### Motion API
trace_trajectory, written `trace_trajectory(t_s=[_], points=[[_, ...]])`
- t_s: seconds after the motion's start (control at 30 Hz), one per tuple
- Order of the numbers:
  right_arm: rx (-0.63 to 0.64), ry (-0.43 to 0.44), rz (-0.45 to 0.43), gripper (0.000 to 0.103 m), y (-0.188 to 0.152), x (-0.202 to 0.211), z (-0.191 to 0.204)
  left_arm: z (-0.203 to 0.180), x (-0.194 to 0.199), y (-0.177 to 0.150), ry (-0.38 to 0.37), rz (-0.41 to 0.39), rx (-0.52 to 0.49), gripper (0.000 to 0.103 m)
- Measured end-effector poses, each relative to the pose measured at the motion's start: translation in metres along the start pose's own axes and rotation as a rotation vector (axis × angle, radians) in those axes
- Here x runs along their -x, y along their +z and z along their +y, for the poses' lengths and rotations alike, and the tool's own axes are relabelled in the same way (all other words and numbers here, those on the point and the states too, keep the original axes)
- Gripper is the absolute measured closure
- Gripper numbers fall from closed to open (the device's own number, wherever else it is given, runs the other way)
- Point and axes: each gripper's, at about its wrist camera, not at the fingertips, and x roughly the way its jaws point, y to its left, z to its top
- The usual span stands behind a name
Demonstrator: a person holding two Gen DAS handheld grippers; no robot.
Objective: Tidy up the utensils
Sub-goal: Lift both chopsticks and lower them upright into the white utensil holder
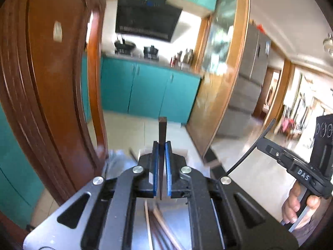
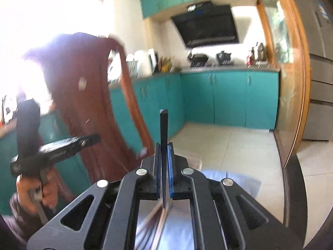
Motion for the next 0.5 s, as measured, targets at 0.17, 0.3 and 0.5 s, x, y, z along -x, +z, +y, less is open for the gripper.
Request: trace_trajectory(t_s=[0.17, 0.3, 0.5], points=[[-0.119, -0.009, -0.079, 0.096, 0.018, -0.018, -0.017, 0.008, -0.006, 0.031, -0.018, -0.082, 0.075, 0.096], [-0.189, -0.026, -0.105, 0.096, 0.023, -0.040, -0.031, 0.011, -0.017, 0.044, -0.025, -0.127, 0.120, 0.096], [-0.164, -0.124, -0.139, 0.096, 0.016, -0.060, -0.036, 0.021, -0.029, 0.053, 0.016, -0.212, 0.147, 0.096]])
